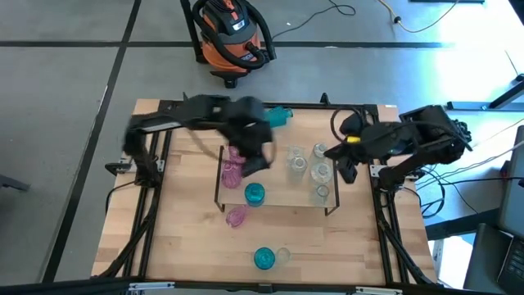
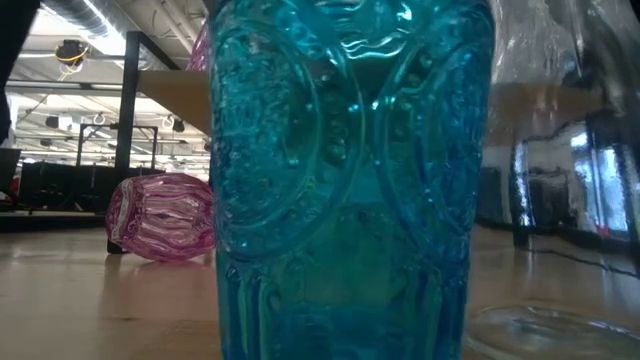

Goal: Sort vases onto shelf
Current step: Adjust the vases on the shelf

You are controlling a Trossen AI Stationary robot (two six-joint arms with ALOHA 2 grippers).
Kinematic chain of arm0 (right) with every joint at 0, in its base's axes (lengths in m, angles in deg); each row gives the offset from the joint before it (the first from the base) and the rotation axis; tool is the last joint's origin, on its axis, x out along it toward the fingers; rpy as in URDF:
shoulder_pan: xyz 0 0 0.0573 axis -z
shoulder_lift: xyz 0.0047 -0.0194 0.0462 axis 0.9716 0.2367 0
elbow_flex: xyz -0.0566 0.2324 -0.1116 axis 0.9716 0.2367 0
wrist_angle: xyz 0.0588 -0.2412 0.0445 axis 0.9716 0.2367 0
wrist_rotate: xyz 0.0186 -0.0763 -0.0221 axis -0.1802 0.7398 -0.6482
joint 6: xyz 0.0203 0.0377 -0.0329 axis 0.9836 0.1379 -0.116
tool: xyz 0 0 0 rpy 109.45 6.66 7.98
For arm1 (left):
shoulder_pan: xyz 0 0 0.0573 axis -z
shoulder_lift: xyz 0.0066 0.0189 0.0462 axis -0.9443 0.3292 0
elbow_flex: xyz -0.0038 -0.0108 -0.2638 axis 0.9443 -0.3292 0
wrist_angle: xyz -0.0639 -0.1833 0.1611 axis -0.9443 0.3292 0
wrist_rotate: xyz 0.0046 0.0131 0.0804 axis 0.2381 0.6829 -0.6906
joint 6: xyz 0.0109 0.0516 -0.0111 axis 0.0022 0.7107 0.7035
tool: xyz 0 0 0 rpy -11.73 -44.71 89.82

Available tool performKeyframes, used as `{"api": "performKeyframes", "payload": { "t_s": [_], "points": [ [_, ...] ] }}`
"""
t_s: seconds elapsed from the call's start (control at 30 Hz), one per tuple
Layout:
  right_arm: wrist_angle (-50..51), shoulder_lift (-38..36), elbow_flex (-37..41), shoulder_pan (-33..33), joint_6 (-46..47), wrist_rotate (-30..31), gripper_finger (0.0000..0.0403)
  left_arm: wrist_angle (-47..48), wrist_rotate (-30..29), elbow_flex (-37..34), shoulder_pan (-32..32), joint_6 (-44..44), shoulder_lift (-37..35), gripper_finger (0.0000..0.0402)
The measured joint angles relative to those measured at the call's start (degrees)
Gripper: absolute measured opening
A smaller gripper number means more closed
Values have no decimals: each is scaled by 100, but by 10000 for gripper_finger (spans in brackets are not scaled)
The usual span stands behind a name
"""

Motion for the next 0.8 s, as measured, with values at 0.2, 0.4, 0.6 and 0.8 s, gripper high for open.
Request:
{"api": "performKeyframes", "payload": {
  "t_s": [0.2,0.4,0.6,0.8],
  "points": [
    [-1141,274,225,-295,-616,-160,0,1272,-680,12,814,-341,-701,1],
    [-1367,439,593,-271,-972,-323,0,798,-1236,-363,1600,-825,-622,0],
    [-1271,430,713,-279,-1021,-406,0,647,-2318,-865,1889,-1739,-445,0],
    [-1025,265,715,-279,-1157,-428,0,609,-2452,-1521,1913,-2480,-397,0]
  ]
}}
